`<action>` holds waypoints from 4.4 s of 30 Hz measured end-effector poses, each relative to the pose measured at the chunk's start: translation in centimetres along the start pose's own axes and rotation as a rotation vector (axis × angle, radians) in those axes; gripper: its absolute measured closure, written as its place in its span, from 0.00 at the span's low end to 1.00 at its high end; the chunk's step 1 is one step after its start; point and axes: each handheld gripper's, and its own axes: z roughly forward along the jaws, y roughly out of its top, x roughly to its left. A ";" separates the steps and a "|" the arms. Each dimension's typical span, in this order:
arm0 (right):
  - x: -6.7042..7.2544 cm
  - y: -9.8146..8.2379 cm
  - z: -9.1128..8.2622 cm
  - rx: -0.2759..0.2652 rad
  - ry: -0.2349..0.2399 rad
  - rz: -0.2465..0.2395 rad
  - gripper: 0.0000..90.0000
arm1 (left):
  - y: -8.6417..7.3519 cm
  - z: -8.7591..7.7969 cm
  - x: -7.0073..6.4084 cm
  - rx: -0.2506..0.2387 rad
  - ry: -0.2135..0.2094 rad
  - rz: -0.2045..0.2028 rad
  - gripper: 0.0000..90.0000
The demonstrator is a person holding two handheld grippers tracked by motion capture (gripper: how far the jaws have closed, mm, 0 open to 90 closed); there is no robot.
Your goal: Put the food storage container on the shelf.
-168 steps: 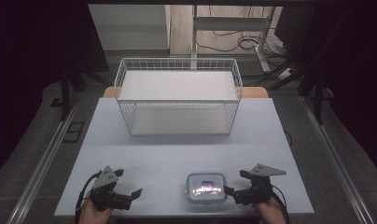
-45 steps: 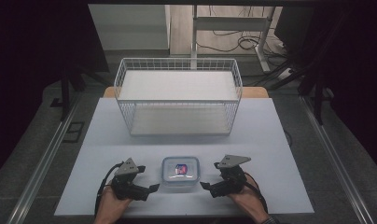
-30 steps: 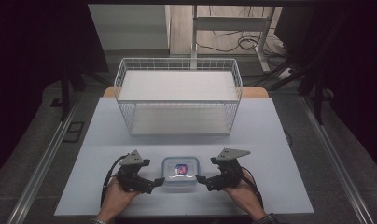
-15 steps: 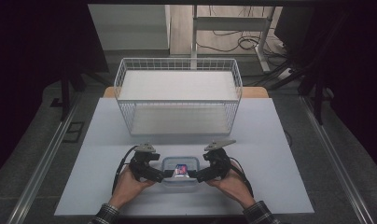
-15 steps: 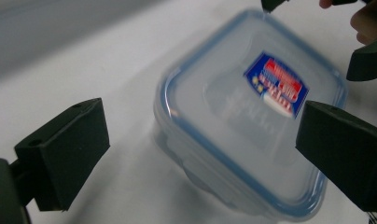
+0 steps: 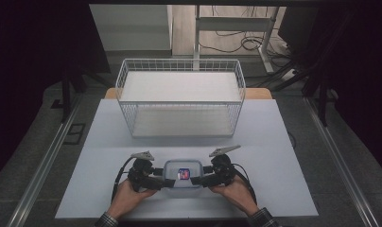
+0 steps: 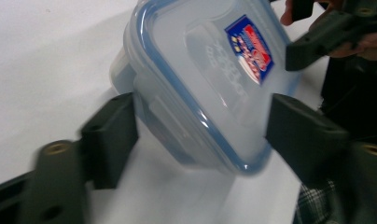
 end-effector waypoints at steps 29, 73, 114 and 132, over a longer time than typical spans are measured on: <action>-2.1 -1.7 -2.2 -0.103 0.173 0.209 0.71 | -1.4 -1.4 1.3 -0.122 -0.151 -0.051 0.64; -1.1 0.2 -3.4 -0.194 0.175 0.163 0.65 | 0.8 -2.8 1.8 -0.206 -0.177 -0.097 0.65; -0.7 14.1 -9.6 -0.360 0.151 0.057 0.65 | 14.8 -10.7 0.2 -0.338 -0.058 -0.018 0.64; -2.6 21.1 -11.0 -0.388 0.115 0.056 0.64 | 21.3 -12.1 2.7 -0.372 -0.042 -0.027 0.64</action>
